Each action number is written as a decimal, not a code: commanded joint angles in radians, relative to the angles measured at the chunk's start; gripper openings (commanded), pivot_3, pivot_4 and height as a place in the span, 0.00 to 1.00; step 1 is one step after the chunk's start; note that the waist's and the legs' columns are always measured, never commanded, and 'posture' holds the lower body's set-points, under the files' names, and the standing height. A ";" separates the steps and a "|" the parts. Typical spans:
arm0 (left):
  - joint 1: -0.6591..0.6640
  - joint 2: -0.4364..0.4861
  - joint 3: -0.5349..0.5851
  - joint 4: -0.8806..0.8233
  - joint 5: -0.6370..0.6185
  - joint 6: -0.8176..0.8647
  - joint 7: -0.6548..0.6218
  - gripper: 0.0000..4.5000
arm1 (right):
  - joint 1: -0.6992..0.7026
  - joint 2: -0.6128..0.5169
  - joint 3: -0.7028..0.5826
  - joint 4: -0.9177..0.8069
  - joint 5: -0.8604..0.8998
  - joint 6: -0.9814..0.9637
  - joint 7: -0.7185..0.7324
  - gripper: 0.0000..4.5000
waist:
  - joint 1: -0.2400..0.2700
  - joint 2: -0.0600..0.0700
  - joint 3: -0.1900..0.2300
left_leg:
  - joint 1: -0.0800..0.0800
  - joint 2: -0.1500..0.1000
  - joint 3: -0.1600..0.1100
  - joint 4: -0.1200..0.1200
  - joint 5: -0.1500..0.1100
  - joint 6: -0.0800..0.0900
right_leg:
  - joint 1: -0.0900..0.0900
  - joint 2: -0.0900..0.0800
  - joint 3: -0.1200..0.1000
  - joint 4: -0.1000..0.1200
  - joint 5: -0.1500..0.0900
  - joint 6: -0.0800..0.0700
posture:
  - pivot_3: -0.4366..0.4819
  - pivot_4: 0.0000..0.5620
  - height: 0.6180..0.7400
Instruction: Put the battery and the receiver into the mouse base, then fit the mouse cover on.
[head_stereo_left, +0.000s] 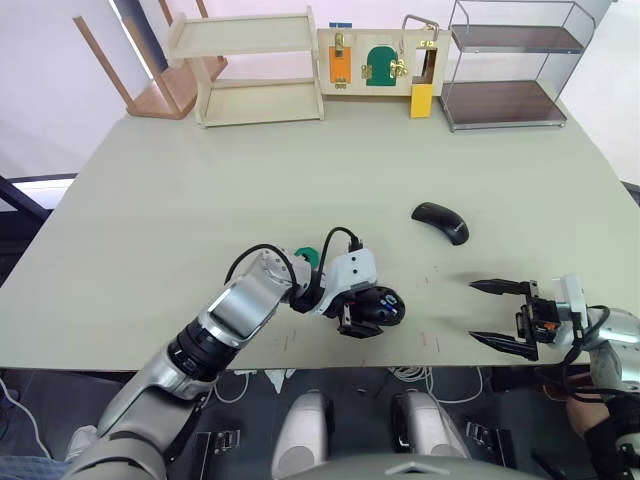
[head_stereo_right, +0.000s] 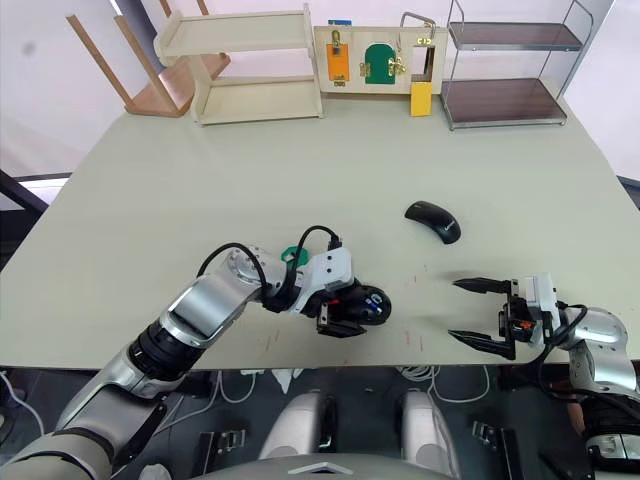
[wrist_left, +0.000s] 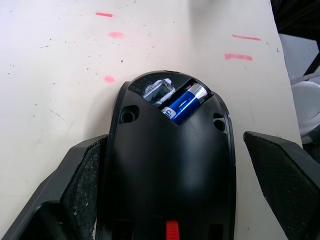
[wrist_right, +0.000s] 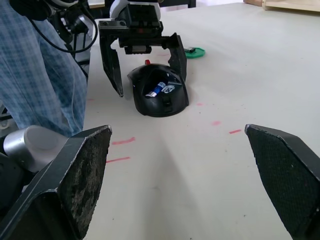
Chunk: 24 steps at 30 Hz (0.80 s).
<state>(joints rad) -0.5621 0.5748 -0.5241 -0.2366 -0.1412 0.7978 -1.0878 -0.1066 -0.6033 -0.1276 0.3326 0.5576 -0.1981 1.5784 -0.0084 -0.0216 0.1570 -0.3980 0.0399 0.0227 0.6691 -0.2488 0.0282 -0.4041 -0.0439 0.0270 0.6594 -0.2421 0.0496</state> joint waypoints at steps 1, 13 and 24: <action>-0.027 0.018 0.060 -0.133 -0.043 -0.026 -0.013 0.99 | -0.007 0.006 -0.033 -0.007 0.023 -0.027 0.018 1.00 | -0.001 0.001 0.002 | 0.000 0.000 0.000 0.000 0.000 0.000 | 0.000 0.000 0.000 0.000 0.000 0.000 | 0.48 0.27 1.00; 0.020 0.049 0.332 -0.225 -0.249 0.068 0.048 0.99 | -0.001 0.025 -0.055 -0.016 0.034 -0.025 0.016 1.00 | -0.006 0.005 0.008 | 0.000 0.000 0.000 0.000 0.000 0.000 | 0.000 0.000 0.000 0.000 0.002 -0.002 | 0.48 0.27 1.00; 0.268 0.037 0.591 -0.225 -0.298 -0.097 0.185 0.99 | -0.009 0.022 -0.077 -0.008 0.037 -0.012 0.022 1.00 | -0.004 0.006 0.010 | 0.000 0.000 0.000 0.000 0.000 0.000 | 0.000 -0.001 -0.001 0.000 0.004 0.001 | 0.48 0.27 1.00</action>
<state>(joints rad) -0.2996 0.6034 0.0359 -0.4546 -0.4352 0.7634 -0.9002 -0.1067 -0.5741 -0.1769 0.3359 0.5727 -0.2056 1.5940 -0.0128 -0.0156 0.1667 -0.3982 0.0400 0.0226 0.6687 -0.2488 0.0281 -0.4045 -0.0445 0.0264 0.6595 -0.2384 0.0502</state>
